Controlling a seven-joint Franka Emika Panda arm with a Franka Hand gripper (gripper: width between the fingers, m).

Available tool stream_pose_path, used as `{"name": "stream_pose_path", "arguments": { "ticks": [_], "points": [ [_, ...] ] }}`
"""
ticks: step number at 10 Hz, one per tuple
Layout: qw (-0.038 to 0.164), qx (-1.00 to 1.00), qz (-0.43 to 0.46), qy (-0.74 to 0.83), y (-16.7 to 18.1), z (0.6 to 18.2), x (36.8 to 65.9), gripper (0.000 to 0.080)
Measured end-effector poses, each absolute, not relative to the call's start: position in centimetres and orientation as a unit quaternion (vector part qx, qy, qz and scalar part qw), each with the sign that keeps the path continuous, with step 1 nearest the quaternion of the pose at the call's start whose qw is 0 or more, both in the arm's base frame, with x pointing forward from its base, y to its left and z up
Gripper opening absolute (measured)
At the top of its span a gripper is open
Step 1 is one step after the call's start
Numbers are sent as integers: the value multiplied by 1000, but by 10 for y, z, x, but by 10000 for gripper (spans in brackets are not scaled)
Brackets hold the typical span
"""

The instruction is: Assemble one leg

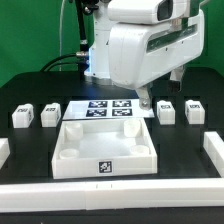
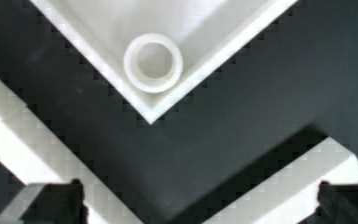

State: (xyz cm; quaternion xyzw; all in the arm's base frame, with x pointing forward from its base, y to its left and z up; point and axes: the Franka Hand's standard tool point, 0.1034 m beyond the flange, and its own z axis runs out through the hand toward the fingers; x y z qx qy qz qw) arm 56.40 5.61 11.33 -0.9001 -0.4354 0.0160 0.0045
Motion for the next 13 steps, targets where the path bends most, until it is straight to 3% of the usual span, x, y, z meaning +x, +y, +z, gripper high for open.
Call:
{"name": "stream_pose_path", "arguments": {
  "ticks": [13],
  "points": [
    [5,-892,17,-451,56,112,563,650]
  ]
}}
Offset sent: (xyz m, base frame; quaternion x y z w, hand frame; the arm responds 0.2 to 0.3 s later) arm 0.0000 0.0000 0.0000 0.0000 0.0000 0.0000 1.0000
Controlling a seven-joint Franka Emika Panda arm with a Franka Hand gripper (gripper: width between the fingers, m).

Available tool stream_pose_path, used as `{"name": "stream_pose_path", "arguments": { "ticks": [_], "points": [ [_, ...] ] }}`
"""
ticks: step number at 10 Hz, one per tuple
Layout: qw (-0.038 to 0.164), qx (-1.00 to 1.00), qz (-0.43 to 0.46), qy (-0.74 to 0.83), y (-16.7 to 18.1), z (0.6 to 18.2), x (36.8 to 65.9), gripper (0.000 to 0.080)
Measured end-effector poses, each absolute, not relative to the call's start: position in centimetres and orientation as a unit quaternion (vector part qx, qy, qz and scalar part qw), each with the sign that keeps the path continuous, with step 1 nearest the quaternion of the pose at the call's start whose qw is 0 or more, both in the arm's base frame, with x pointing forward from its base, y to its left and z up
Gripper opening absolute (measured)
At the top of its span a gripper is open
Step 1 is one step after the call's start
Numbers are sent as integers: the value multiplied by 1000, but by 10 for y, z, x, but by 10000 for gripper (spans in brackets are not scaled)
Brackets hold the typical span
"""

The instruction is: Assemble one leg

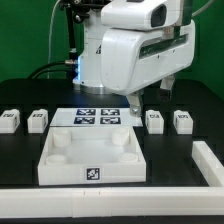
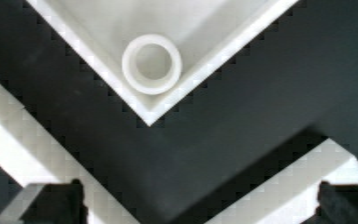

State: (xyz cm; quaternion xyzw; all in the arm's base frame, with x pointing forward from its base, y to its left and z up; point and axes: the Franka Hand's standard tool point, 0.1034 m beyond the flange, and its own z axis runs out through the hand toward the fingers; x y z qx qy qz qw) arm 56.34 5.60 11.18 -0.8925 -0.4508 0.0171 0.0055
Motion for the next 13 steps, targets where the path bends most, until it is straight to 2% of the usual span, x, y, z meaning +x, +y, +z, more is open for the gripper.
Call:
{"name": "stream_pose_path", "arguments": {
  "ticks": [1,4,5,7,9,13],
  "points": [
    [4,-884,13,-467,56,111,560,650],
    [4,-779,11,-627,33,97,492,650],
    [7,-741,13,-671,18,88,468,650],
    [15,-671,13,-741,-3,67,441,650],
    [30,-675,16,-737,-20,42,433,650],
    [52,-688,25,-724,-31,9,438,650]
  ]
}}
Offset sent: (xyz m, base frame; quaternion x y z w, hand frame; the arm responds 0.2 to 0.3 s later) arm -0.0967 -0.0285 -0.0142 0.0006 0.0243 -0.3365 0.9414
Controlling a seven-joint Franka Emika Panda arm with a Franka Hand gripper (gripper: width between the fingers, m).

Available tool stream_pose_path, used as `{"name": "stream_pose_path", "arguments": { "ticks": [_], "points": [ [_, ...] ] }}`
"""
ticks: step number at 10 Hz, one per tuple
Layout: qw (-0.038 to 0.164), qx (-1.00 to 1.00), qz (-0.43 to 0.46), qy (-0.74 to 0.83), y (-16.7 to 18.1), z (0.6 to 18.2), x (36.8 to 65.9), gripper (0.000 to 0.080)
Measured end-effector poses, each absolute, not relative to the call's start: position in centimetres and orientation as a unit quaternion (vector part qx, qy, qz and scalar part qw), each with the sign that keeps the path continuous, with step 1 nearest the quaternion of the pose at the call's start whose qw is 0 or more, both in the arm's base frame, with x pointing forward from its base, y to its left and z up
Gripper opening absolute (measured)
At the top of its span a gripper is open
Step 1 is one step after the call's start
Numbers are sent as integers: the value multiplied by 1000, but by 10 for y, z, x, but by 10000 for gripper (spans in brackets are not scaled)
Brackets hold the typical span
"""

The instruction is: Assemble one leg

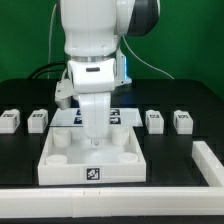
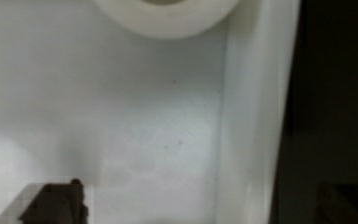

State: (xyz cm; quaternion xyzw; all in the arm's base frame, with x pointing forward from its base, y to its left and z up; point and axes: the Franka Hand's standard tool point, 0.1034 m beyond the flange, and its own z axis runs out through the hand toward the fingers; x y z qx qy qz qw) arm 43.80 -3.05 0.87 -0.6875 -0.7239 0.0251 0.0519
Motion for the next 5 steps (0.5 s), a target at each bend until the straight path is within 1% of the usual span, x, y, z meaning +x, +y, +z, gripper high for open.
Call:
{"name": "stream_pose_path", "arguments": {
  "ticks": [1,2,3,5],
  "points": [
    [52,-688,25,-723,-31,8,438,650],
    [53,-688,26,-723,-31,8,438,512],
    [53,-688,26,-723,-32,8,438,512],
    [53,-689,26,-723,-32,8,437,229]
  ]
}}
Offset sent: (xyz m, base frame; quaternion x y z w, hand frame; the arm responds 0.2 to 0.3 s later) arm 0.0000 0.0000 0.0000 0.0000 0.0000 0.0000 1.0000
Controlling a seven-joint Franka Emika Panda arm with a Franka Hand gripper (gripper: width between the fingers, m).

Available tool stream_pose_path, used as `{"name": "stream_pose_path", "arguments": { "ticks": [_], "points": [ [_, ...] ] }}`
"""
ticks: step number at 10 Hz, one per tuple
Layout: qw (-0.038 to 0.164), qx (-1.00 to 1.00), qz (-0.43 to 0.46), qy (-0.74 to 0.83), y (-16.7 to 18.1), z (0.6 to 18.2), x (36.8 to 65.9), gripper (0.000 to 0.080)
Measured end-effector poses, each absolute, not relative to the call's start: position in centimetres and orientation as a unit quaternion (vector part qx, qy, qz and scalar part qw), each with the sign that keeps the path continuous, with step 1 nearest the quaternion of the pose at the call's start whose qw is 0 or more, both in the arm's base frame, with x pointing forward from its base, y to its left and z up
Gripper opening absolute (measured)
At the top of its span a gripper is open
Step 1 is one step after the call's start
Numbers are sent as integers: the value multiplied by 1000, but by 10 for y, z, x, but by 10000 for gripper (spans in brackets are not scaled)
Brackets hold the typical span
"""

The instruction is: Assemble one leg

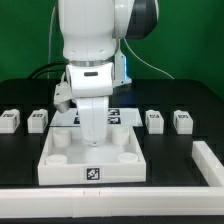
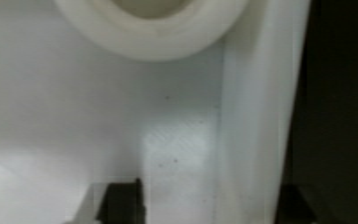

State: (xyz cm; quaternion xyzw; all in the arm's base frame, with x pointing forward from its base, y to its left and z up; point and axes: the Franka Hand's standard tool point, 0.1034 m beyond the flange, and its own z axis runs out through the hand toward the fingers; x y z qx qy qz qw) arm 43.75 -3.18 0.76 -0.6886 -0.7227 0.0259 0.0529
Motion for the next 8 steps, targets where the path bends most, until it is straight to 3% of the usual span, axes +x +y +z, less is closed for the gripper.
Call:
{"name": "stream_pose_path", "arguments": {
  "ticks": [1,8],
  "points": [
    [53,-689,26,-723,-32,8,437,96],
    [47,-689,21,-723,-32,9,441,68]
  ]
}}
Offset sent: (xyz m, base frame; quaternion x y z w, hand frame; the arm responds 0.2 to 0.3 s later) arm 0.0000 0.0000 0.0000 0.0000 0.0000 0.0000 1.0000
